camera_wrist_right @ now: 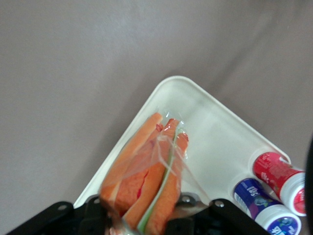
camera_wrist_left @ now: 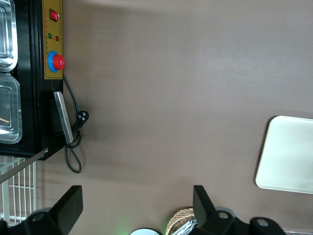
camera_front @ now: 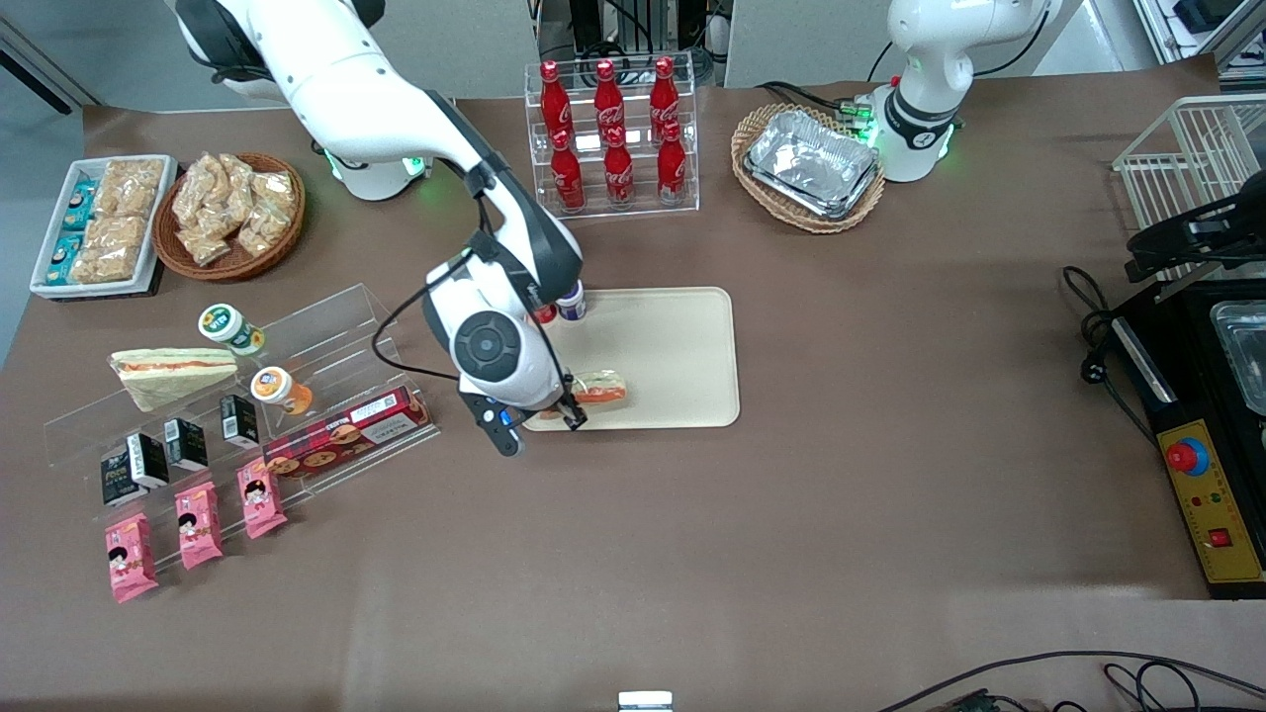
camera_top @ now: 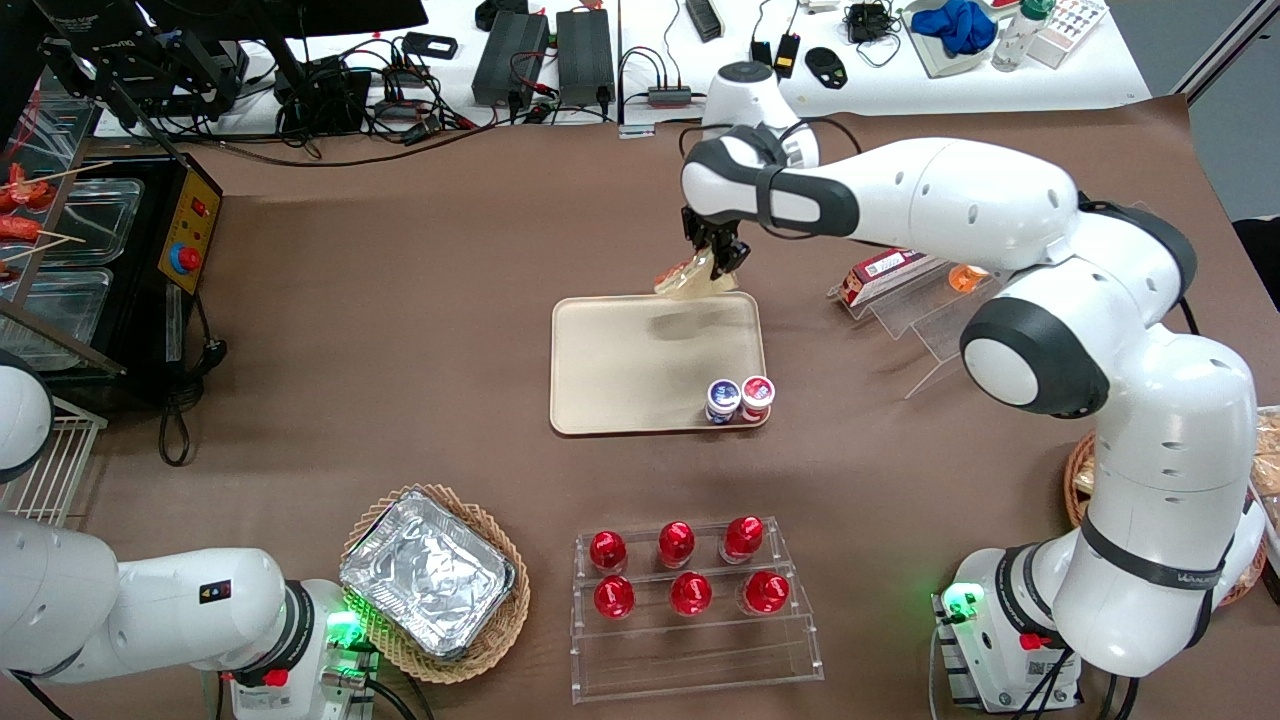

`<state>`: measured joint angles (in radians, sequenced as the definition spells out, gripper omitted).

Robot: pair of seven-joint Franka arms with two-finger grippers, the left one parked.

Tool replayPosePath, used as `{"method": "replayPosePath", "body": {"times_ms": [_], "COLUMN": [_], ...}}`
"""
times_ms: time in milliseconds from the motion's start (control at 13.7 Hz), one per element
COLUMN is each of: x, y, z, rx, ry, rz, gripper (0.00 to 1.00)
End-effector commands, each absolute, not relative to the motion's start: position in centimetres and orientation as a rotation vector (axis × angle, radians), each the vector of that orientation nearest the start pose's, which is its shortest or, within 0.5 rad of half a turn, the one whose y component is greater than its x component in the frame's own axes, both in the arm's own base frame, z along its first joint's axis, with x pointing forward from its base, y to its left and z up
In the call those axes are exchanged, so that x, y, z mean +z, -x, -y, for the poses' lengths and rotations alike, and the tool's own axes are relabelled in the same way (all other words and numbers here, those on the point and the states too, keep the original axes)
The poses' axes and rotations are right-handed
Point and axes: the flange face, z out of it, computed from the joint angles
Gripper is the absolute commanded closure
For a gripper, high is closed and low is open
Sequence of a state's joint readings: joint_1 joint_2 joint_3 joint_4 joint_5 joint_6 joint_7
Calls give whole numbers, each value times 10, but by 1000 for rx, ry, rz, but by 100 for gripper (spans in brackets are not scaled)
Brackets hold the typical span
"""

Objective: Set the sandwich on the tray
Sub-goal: 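Carry the sandwich over the cream tray with the right gripper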

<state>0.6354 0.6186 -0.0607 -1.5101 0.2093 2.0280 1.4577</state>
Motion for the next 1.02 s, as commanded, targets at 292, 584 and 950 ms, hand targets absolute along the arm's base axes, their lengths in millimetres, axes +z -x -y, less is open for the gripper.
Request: {"method": "replayPosePath", "body": {"times_ms": [292, 584, 950], "x": [263, 250, 222], "y": [-564, -564, -541], "z": [-417, -425, -455], "rx": [272, 241, 219], "ry": [2711, 2635, 2653], "rz": [-1620, -1694, -1687], "gripper": [59, 58, 57]}}
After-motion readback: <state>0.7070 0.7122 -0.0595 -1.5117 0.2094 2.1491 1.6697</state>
